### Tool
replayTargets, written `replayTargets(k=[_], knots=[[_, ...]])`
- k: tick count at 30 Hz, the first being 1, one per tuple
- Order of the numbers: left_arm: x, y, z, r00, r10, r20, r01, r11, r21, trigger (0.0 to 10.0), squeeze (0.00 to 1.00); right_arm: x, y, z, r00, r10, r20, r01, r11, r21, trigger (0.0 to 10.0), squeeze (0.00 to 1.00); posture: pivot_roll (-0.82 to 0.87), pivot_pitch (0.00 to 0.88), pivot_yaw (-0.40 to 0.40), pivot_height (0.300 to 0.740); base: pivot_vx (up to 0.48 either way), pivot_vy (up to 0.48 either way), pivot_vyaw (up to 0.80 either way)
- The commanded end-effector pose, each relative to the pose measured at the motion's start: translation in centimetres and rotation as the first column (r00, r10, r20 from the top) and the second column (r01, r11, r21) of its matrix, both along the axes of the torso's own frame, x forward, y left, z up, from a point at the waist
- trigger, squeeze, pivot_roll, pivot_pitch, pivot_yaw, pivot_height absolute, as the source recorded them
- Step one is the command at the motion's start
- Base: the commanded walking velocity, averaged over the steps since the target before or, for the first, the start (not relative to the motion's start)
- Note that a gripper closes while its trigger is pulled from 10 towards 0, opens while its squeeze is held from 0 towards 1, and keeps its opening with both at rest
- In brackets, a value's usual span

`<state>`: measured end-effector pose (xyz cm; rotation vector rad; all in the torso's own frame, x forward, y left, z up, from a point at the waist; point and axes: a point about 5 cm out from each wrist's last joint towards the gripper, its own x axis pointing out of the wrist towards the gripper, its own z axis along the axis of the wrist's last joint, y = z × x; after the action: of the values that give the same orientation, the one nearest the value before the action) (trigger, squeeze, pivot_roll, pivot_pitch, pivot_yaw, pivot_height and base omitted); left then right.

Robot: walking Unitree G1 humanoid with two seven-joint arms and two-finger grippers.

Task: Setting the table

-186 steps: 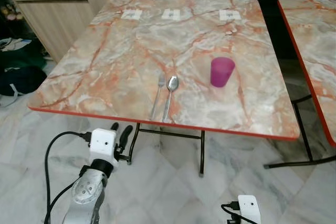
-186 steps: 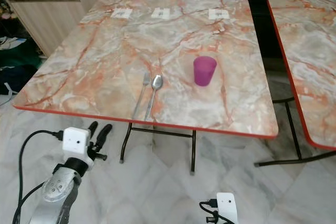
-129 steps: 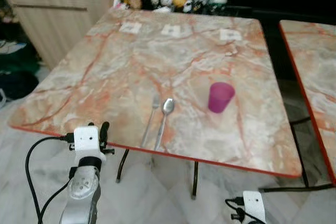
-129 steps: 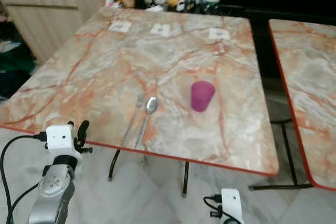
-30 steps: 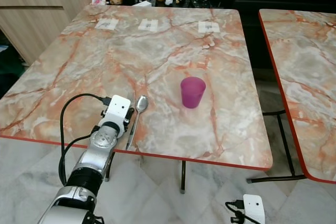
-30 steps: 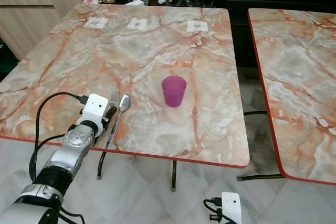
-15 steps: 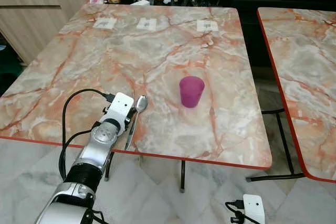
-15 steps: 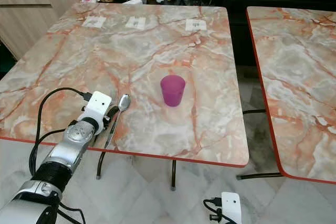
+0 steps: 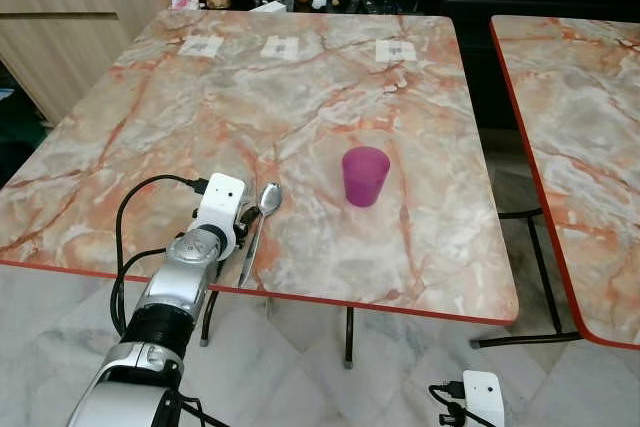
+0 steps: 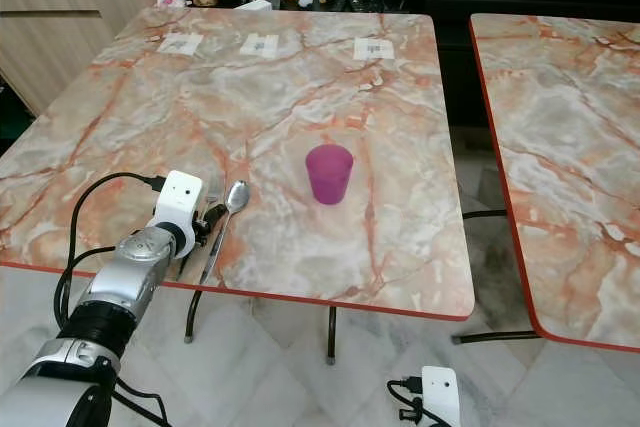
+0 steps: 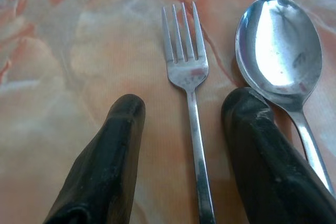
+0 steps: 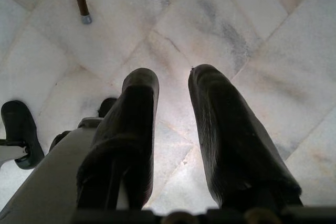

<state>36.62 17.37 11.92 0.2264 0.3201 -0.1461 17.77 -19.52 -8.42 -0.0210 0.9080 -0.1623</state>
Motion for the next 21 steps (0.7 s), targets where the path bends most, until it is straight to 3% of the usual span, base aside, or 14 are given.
replayTargets(k=[1, 4, 5, 6, 7, 8, 21], knots=[[-1.97, 0.18, -4.49, 0.976, 0.008, -0.219, -0.014, 1.000, -0.024, 10.0, 0.00, -0.43, -0.02, -0.21, 1.000, -0.012, -0.017, 0.012, 1.000, 0.005, 10.0, 0.00, -0.04, 0.132, -0.005, 0.740, 0.000, 0.000, 0.00], [-2.07, 0.25, -4.55, 0.975, -0.002, -0.220, 0.003, 1.000, 0.005, 10.0, 0.00, -0.43, -0.05, -0.21, 1.000, -0.011, -0.018, 0.011, 1.000, 0.004, 10.0, 0.00, -0.04, 0.133, -0.006, 0.740, 0.000, 0.000, 0.00], [-2.09, 0.26, -4.55, 0.975, -0.005, -0.220, 0.008, 1.000, 0.015, 8.9, 0.00, -0.43, -0.05, -0.21, 1.000, -0.011, -0.018, 0.011, 1.000, 0.004, 10.0, 0.00, -0.04, 0.133, -0.007, 0.740, 0.000, 0.000, 0.00], [-2.11, 0.26, -4.52, 0.975, -0.006, -0.222, 0.011, 1.000, 0.020, 8.9, 0.00, -0.43, -0.06, -0.21, 1.000, -0.010, -0.018, 0.011, 1.000, 0.003, 10.0, 0.00, -0.04, 0.133, -0.007, 0.740, 0.000, 0.000, 0.00], [-2.17, 0.27, -4.52, 0.975, -0.016, -0.222, 0.028, 0.998, 0.049, 1.0, 0.00, -0.43, -0.06, -0.21, 1.000, -0.010, -0.018, 0.010, 1.000, 0.003, 10.0, 0.00, -0.04, 0.133, -0.007, 0.740, 0.000, 0.000, 0.00], [-2.20, 0.26, -4.53, 0.975, -0.021, -0.222, 0.036, 0.998, 0.060, 0.0, 0.00, -0.43, -0.07, -0.21, 1.000, -0.010, -0.019, 0.010, 1.000, 0.003, 10.0, 0.00, -0.04, 0.133, -0.007, 0.740, 0.000, 0.000, 0.00], [-2.31, -0.07, -4.51, 0.973, -0.046, -0.226, 0.066, 0.995, 0.081, 0.0, 0.00, -0.48, -0.01, -0.24, 1.000, -0.011, -0.021, 0.011, 1.000, 0.003, 10.0, 0.00, -0.04, 0.134, -0.003, 0.740, 0.000, 0.000, 0.00]])
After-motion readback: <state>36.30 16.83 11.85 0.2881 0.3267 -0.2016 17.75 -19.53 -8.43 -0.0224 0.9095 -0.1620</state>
